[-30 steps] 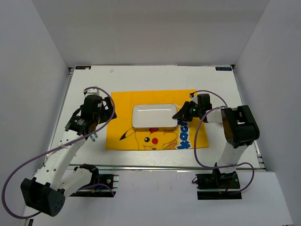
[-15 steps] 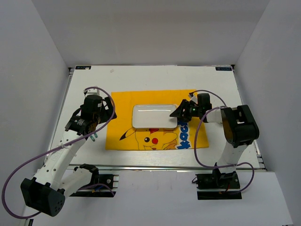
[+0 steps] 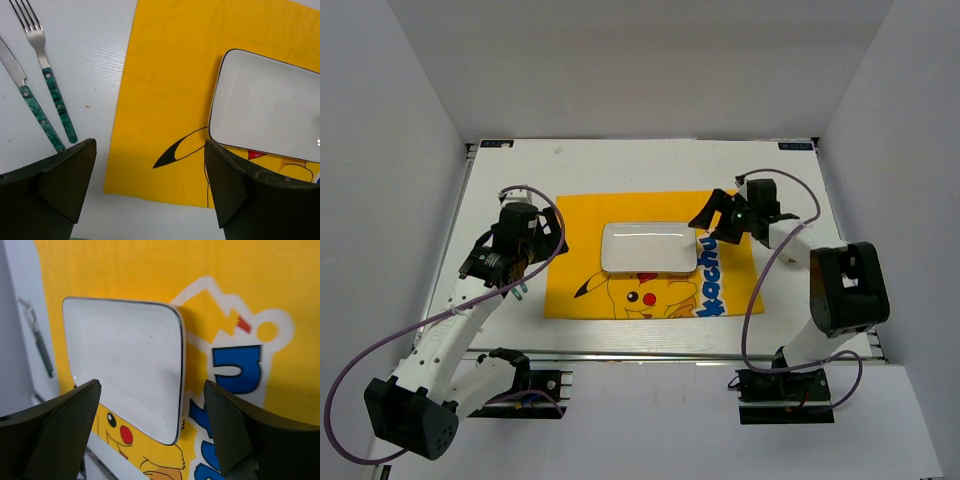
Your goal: Set the dinner table for one person
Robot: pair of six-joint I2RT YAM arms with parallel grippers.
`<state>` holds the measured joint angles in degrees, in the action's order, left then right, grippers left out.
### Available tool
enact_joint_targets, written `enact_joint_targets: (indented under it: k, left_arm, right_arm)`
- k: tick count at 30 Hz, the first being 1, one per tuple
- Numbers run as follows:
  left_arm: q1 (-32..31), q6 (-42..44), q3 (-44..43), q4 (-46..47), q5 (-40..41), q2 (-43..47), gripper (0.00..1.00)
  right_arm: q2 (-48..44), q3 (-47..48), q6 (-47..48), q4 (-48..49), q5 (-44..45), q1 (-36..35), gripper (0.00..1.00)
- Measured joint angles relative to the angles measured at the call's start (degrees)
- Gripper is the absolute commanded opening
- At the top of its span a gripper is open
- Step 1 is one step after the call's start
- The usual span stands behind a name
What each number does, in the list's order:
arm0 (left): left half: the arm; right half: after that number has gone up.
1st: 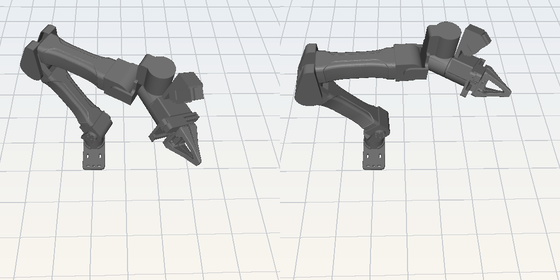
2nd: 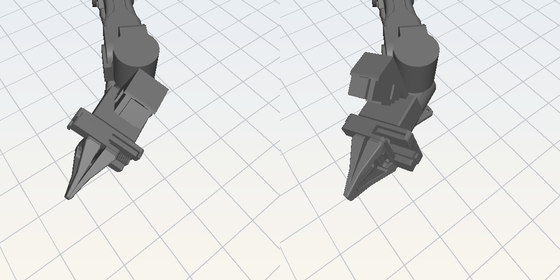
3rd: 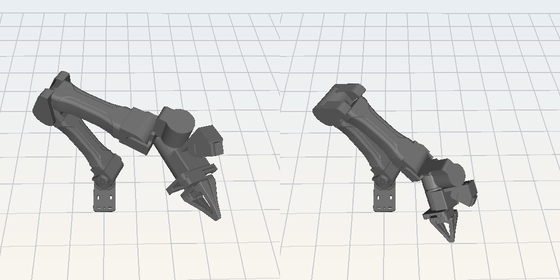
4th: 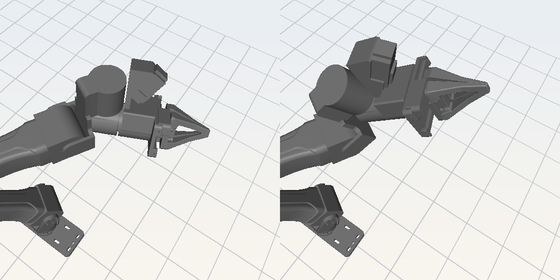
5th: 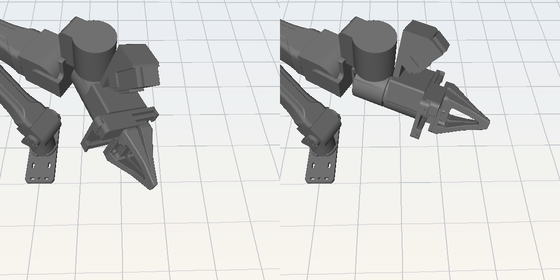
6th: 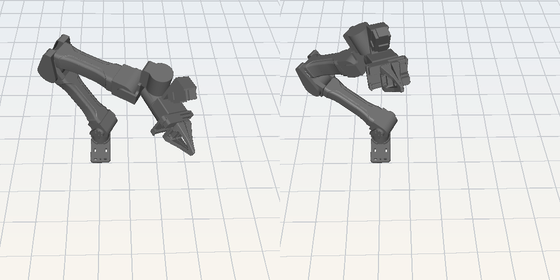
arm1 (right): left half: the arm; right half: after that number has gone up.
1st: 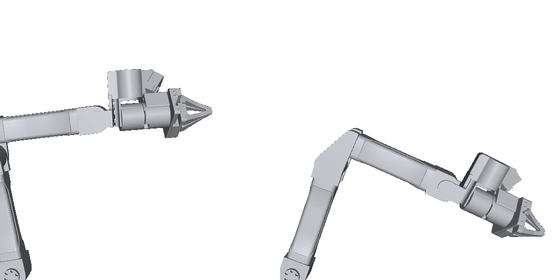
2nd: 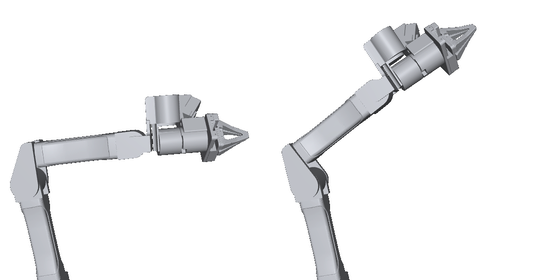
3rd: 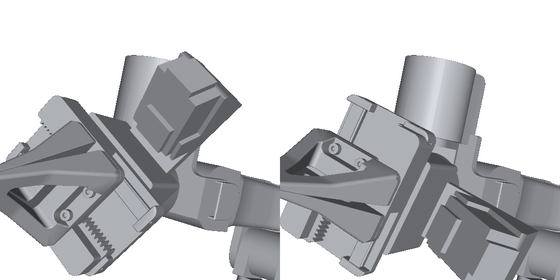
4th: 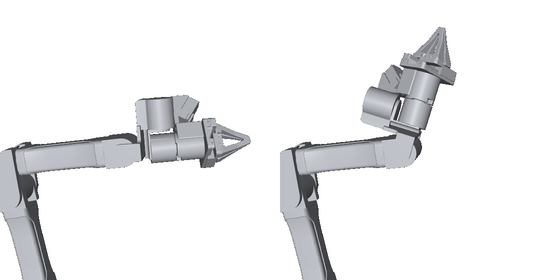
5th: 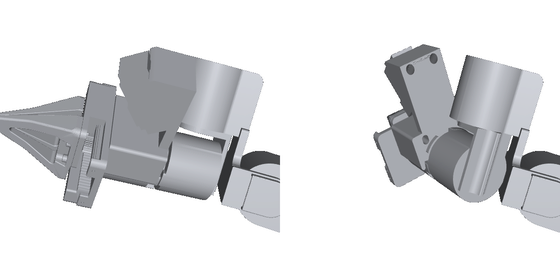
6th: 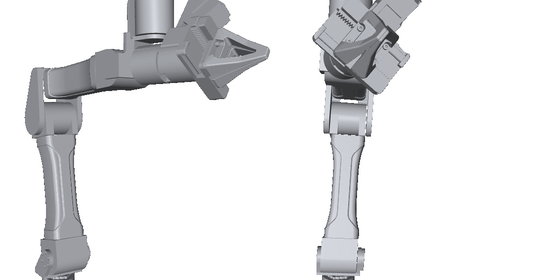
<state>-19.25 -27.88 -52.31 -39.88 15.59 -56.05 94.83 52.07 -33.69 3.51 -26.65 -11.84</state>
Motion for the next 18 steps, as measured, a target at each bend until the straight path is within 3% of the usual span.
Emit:
enact_joint_targets:
  k: [12, 18]
  left_arm:
    - [0.0, -0.7, 0.0, -0.5, 1.4, 0.0, 0.98]
    - [0.0, -0.6, 0.0, -0.5, 1.3, 0.0, 0.98]
  right_arm:
    - [-12.6, 14.6, 5.4, -28.0, 31.1, 3.3, 0.89]
    - [-14.0, 14.9, 7.0, -35.1, 40.9, 8.4, 0.81]
